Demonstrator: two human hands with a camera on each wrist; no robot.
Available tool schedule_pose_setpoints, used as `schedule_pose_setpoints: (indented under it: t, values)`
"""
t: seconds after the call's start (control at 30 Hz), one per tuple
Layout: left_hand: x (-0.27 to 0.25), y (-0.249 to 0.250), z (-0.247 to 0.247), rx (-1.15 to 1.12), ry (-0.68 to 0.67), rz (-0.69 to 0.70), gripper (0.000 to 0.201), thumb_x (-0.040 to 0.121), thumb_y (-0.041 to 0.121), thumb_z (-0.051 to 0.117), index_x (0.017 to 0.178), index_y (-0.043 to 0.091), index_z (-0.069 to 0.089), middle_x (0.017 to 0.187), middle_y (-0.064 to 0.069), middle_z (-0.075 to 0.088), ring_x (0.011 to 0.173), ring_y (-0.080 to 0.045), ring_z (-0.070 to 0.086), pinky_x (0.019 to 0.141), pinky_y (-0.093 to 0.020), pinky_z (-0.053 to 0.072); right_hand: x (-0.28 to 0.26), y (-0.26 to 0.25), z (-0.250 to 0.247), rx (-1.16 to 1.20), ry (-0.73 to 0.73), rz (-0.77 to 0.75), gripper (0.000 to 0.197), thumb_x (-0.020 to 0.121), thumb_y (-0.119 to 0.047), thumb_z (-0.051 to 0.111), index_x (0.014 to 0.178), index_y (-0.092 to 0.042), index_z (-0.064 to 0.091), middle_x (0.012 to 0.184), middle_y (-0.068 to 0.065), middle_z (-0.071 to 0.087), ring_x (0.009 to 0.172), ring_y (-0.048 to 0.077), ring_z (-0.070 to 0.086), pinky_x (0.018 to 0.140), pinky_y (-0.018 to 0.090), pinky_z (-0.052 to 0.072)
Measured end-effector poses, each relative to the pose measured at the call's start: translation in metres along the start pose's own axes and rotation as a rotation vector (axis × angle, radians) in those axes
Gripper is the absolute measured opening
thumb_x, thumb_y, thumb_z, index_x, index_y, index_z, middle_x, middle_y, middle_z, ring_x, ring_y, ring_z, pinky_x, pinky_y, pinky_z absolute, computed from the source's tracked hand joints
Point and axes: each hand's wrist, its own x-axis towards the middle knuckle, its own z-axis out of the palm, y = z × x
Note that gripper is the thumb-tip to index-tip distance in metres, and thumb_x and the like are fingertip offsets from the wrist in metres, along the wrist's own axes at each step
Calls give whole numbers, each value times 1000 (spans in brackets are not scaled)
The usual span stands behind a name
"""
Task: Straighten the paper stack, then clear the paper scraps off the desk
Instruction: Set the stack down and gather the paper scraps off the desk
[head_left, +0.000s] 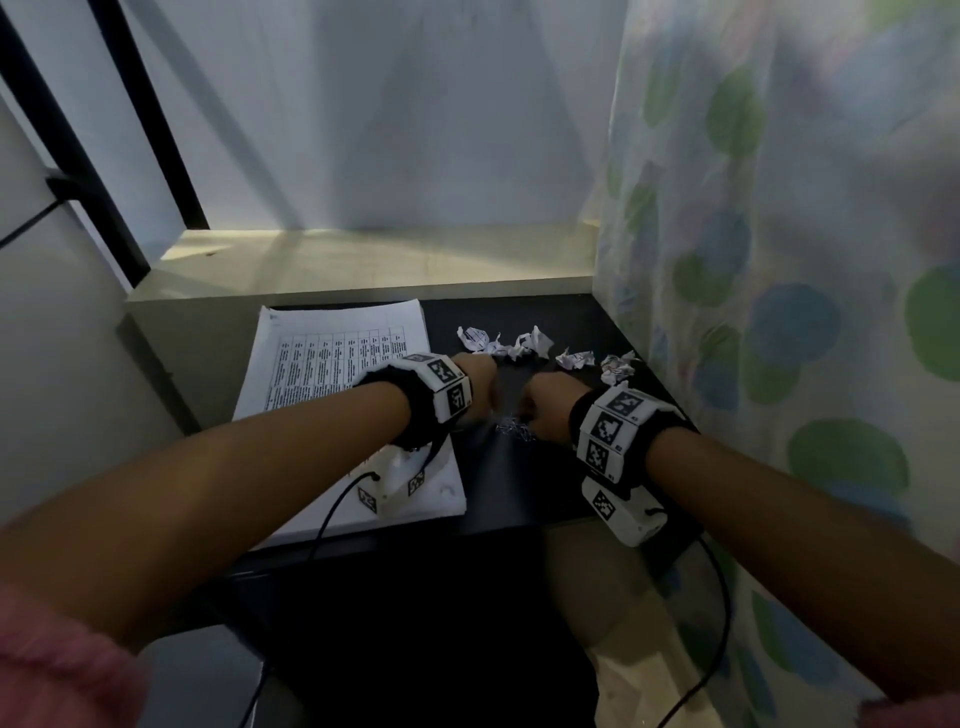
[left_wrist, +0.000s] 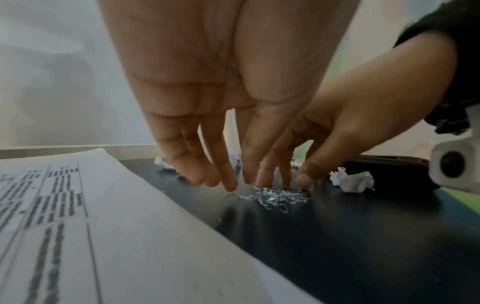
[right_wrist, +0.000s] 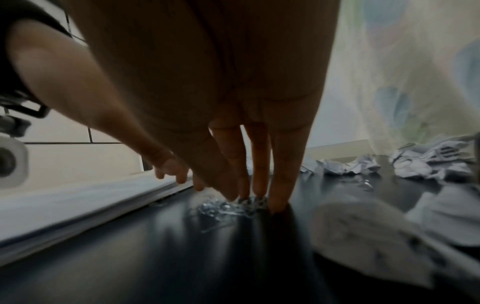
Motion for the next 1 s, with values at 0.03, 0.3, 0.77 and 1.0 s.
schedule_pose_setpoints:
  t: [0.03,0.3,0.77,1.0]
  values:
    - [1,-1,-3,-4,28,9,25,93,14,52,114,11,64,126,-10,62,118,-23,58,92,-26,45,-3,-3,-3,10,12,-9,31,87,-9,55,115,-5,67,120,15,66,112,30,62,97,36,50]
    - [-6,-12,4,77,30,-95,29,92,14,52,64,7,50,91,-20,65,107,-31,63,64,-27,43,-8,-32,-5,-146,-14,-236,47,90,-9,48,133,-27,53,139,10,46,125,33,47,104,40,43]
    - [-3,-10,17,128,-8,-49,19,87,10,59,101,-2,65,121,-19,62,111,-31,62,85,-32,50,-15,7,-12,51,115,-13,37,87,-7,55,122,-17,65,129,4,62,121,23,57,104,33,45]
    - [17,11,23,-28,36,-4,28,90,10,53,113,-4,62,123,-19,62,115,-31,59,94,-34,47,5,-5,-2,95,5,60,32,80,-11,66,112,-7,69,117,12,68,108,27,65,95,35,52]
